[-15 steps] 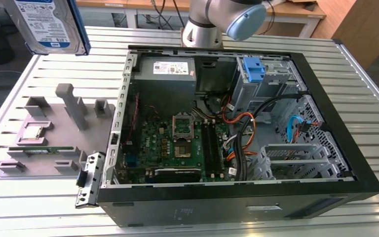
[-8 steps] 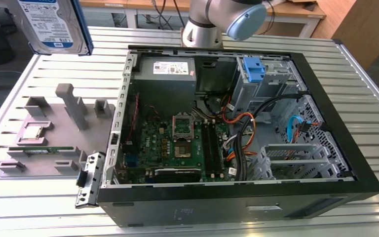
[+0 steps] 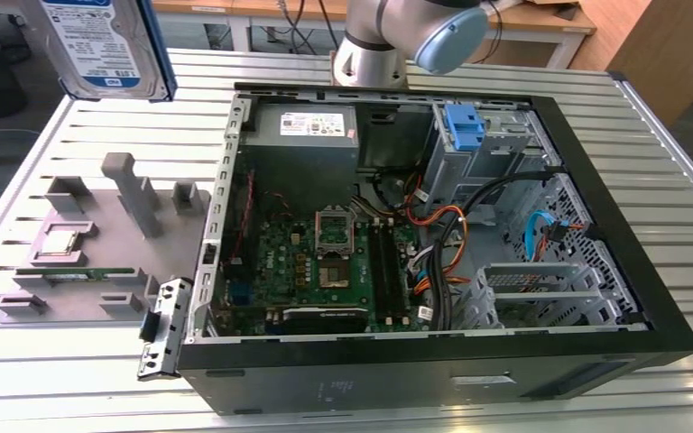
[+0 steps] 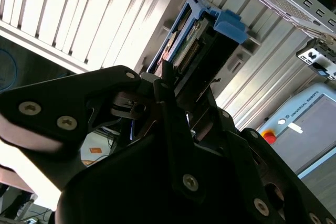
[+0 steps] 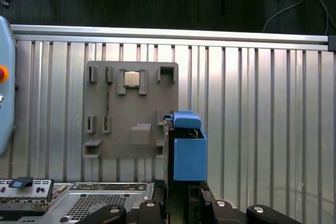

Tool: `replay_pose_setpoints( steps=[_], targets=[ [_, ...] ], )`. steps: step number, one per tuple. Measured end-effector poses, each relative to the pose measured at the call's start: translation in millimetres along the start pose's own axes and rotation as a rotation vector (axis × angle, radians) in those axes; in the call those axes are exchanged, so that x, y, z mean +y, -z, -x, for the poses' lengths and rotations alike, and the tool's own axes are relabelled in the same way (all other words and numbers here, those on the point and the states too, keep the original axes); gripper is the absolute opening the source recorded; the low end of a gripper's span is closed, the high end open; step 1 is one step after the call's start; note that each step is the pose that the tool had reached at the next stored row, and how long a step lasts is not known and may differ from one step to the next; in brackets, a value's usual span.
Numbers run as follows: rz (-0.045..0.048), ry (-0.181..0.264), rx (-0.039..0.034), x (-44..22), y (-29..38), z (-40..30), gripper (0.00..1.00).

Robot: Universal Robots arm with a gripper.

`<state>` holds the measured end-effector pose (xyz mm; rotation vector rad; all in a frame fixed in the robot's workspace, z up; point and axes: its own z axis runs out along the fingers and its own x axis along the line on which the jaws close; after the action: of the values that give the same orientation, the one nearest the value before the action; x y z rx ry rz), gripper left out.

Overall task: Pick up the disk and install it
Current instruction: 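Pick up the disk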

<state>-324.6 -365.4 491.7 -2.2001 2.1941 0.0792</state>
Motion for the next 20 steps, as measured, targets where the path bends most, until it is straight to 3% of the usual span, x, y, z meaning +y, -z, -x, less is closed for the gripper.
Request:
replay_pose_setpoints(
  steps=[20],
  targets=[
    [0.0000, 0.000, -0.0001, -14.8, 0.2, 0.0, 0.35]
  ],
)
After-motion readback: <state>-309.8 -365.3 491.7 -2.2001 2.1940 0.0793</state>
